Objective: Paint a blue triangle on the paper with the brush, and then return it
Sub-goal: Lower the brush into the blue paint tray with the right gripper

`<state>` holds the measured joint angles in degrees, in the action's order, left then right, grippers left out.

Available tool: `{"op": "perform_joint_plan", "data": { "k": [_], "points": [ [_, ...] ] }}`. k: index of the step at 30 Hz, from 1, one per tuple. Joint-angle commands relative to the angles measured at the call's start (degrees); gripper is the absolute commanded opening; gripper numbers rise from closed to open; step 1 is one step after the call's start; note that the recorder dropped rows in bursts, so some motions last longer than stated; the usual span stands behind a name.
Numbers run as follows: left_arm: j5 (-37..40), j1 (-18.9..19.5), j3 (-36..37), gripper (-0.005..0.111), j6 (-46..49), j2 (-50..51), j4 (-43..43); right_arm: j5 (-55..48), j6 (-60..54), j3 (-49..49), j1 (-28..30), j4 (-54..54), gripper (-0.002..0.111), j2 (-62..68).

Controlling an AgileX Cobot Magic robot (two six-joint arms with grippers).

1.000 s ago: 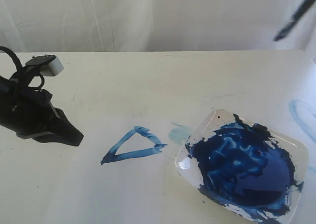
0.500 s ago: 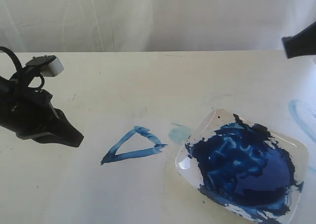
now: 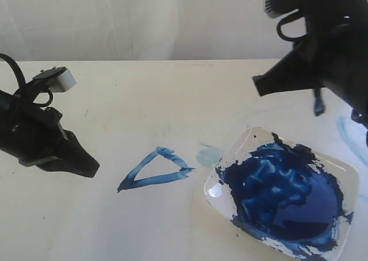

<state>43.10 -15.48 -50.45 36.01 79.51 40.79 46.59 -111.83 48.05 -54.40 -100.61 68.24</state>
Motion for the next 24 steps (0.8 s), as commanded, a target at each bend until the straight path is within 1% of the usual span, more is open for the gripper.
{"op": "perform_joint_plan", "data": {
  "k": [1,8,12,13,15,17,20,22,24],
  "points": [
    [1.6,0.1,-0.3,0.000,0.2,-0.6,1.7,-20.4,6.5,-0.1,5.4,0.7,0.000,-0.4],
    [1.6,0.1,-0.3,0.000,0.2,-0.6,3.1,-44.0,15.2,-0.1,16.5,0.7,0.000,-0.4],
    [1.9,0.1,-0.3,0.000,0.2,-0.6,3.5,-58.0,22.8,-0.1,25.7,0.7,0.000,-0.4],
    [1.9,0.1,-0.3,0.000,0.2,-0.6,3.6,-61.0,25.3,-0.1,28.0,2.5,0.000,-0.3],
    [1.9,0.1,-0.3,0.000,0.2,-0.6,3.7,-65.0,33.0,0.0,31.9,9.4,0.000,-0.1],
    [1.9,0.1,-0.3,0.000,0.2,-0.6,3.8,-68.1,44.2,0.8,36.2,21.4,0.000,0.4],
    [1.9,0.1,-0.3,0.000,0.2,-0.6,4.2,-74.2,59.7,2.7,42.6,34.9,0.000,2.0],
    [1.9,0.1,-0.3,0.000,0.2,-0.6,4.4,-78.9,66.9,4.0,46.9,40.0,0.000,3.3],
    [1.9,0.1,-0.3,0.000,0.2,-0.6,4.4,-84.1,71.2,5.6,51.9,43.5,0.000,5.0]
  ]
}}
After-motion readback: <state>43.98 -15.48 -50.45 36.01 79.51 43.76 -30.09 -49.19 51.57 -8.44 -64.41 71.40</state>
